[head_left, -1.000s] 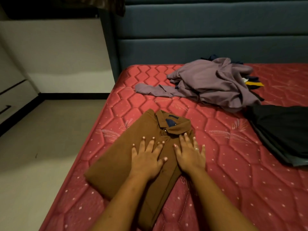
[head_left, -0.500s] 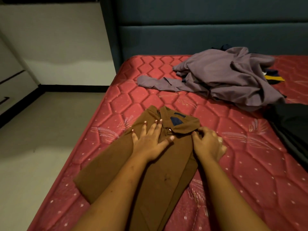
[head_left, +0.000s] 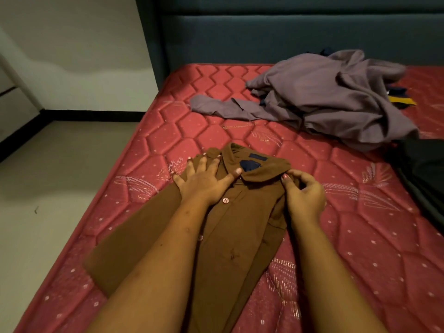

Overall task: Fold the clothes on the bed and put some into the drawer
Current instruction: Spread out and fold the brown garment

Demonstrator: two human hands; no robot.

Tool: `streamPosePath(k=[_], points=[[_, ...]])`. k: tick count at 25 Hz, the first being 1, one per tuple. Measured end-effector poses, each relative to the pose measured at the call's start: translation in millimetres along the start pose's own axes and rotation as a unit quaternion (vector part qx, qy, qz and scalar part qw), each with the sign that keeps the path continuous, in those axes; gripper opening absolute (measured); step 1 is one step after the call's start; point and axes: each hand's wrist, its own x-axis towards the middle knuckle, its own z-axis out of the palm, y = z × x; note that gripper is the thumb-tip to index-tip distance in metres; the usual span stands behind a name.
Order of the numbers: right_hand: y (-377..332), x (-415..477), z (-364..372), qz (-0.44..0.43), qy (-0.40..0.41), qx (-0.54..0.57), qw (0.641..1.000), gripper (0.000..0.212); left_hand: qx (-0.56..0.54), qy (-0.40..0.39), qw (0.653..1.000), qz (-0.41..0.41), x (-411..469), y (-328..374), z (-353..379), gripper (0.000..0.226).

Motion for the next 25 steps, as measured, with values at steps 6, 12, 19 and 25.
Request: streamPosePath(k=[6, 12, 19, 25], points=[[-3.5, -12.6, -0.8, -0.083, 0.014, -0.075, 0.994, 0.035, -0.010, -0.041, 0.999, -0.033, 3.8, 3.9, -10.1, 0.096], [-6.4, -9.0, -2.8, -0.075, 0.005, -0.233, 0.970, 0.046, -0.002, -0.006, 1.000, -0.022, 8.1, -2.8, -8.8, 0.098], [-36.8, -11.6, 17.3, -0.177, -0.055, -0.239, 0.953, 0.040, 0.029, 0.130, 0.972, 0.195, -0.1, -8.1, 7.7, 0.061], [-9.3, -22.2, 26.9, -0.134, -0.162, -0.378, 0.902, 0.050, 0.020, 0.033, 0.994, 0.105, 5.6, -4.3, 3.4, 0.053]])
